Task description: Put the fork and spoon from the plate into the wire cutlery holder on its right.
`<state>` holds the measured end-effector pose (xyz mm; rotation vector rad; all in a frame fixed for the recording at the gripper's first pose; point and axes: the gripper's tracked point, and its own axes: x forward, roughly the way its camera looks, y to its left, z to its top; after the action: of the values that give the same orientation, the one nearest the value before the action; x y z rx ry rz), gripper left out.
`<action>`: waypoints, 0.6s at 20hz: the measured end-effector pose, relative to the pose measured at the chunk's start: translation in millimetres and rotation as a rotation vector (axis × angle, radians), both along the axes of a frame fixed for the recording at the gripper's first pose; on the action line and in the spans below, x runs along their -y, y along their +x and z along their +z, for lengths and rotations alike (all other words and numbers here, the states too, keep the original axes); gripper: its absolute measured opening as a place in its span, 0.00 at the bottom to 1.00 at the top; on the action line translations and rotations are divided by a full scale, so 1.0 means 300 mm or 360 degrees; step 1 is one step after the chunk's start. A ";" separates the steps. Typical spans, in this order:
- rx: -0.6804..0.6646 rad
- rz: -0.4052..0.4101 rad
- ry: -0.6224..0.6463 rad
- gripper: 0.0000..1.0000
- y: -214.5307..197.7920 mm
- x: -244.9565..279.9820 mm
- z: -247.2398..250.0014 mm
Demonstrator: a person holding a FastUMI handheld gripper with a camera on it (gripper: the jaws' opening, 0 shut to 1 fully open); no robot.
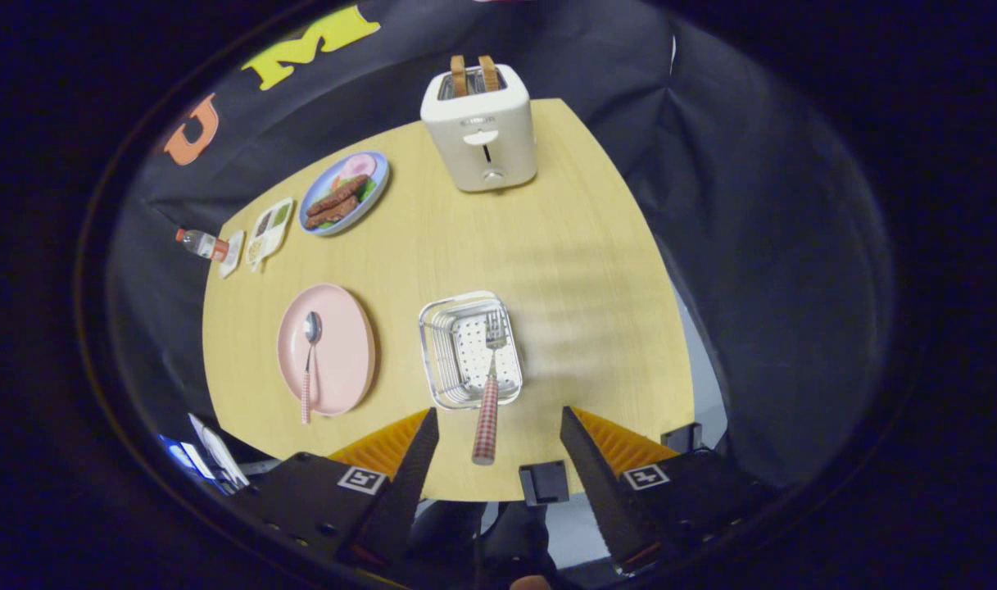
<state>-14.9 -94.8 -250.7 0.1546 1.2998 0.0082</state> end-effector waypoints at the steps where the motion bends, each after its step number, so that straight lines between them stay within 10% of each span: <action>1: 0.0086 0.0001 0.0014 0.95 0.016 -0.013 0.018; 12: 0.0396 0.0213 0.0227 0.97 -0.075 -0.580 -0.009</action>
<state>-37.5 79.1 -253.2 0.1822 1.0587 0.2283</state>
